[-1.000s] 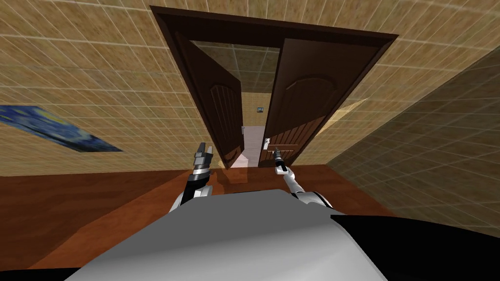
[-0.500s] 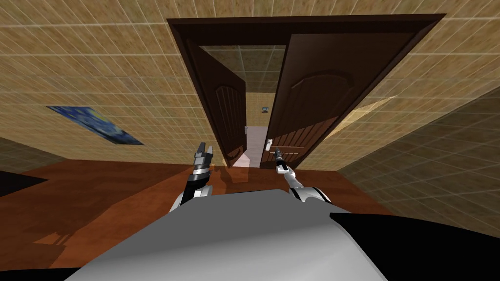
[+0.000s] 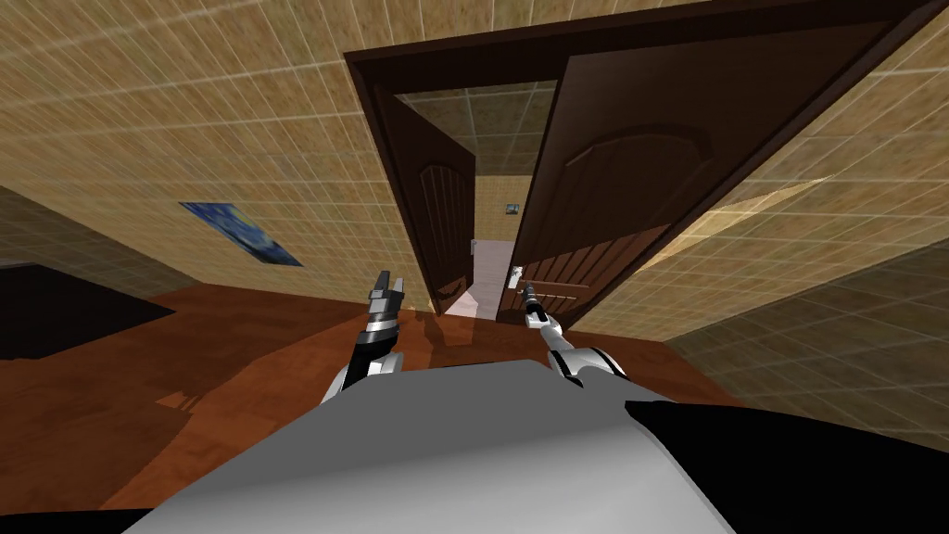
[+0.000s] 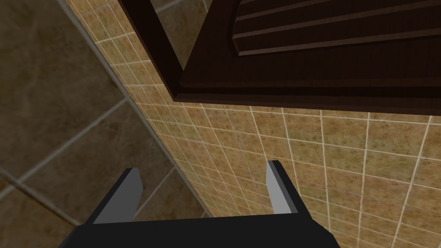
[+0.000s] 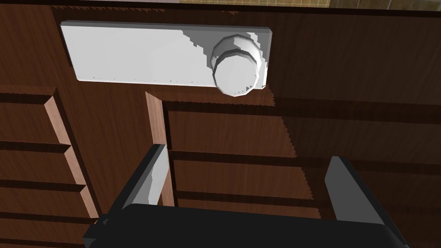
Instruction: Push the door open
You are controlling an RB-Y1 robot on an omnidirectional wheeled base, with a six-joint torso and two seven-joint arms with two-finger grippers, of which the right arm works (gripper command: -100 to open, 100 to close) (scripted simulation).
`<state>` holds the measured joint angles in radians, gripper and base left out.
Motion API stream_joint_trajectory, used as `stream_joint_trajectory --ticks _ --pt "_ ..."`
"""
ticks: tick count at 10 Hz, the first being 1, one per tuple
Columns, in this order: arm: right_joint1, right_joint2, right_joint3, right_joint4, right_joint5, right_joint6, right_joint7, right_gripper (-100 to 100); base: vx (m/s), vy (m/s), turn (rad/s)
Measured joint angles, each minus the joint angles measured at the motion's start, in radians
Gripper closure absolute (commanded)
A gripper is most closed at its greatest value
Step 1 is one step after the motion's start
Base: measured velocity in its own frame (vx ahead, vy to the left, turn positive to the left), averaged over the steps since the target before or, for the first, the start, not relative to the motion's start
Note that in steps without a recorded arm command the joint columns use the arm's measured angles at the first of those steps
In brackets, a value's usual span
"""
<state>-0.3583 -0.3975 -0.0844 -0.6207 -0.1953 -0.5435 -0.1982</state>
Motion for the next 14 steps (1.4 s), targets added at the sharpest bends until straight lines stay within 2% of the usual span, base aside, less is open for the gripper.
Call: stream_joint_trajectory --ticks 3,11,12,14 --pt "-0.012 -0.008 -0.002 0.022 -0.005 0.009 0.001 -100 0.023 -0.036 0.043" --pt "-0.017 -0.006 -0.018 0.037 -0.010 0.004 0.011 -100 0.183 -0.049 0.025" --pt "-0.018 -0.006 -0.018 0.037 -0.010 0.004 0.011 100 -0.008 0.001 -0.006" --pt "-0.022 -0.010 -0.020 0.034 -0.011 0.003 0.011 100 -0.019 0.001 0.010"
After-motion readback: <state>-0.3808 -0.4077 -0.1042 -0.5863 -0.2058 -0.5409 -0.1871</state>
